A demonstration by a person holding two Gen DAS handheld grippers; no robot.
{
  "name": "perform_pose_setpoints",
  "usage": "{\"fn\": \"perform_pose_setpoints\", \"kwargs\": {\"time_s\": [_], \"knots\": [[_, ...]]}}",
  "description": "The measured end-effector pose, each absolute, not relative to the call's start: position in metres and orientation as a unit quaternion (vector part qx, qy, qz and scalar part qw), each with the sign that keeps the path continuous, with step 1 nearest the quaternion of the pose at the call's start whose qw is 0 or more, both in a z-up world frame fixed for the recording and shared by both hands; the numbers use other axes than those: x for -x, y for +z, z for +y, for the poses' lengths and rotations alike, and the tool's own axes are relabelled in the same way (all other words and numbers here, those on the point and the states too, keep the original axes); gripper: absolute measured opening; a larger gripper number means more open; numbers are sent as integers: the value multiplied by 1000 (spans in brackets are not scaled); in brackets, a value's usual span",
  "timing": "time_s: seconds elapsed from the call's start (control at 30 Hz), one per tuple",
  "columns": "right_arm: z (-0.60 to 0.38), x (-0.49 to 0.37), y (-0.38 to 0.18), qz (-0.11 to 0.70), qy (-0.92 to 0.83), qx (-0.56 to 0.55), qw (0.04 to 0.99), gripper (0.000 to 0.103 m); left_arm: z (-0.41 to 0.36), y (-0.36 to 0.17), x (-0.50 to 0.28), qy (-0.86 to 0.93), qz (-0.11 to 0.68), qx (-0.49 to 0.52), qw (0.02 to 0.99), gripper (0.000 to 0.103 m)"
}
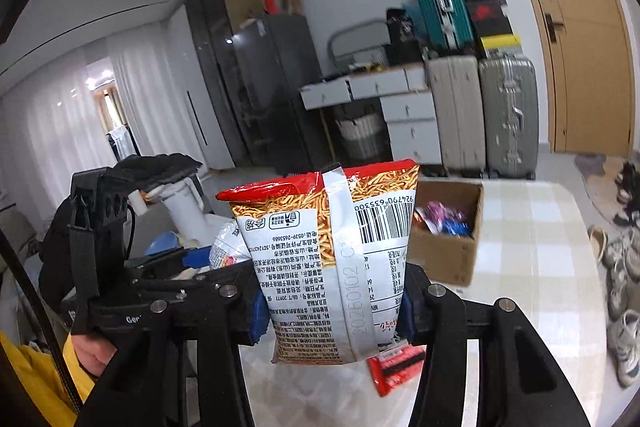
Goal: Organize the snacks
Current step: 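Carry the white chip bag and noodle snack bag over the box with both tools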
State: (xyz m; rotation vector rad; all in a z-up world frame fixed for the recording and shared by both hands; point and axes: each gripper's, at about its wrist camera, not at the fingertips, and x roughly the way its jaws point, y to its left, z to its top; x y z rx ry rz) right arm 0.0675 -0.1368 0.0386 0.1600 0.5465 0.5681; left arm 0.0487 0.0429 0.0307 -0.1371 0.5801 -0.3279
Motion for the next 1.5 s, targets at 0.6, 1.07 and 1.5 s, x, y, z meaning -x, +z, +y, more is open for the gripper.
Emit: {"fn": "perform_pose_setpoints", "kwargs": {"time_s": [0.6, 1.07, 1.5], "knots": [[-144, -34, 57, 229, 272, -124, 926, 50, 51, 60, -26, -199, 301, 91, 928, 56], [-158, -72, 65, 224, 260, -99, 934, 50, 42, 74, -67, -182, 271, 65, 943, 56], [-146, -182, 93, 221, 264, -72, 936, 50, 33, 104, -173, -169, 270, 49, 947, 56]]}}
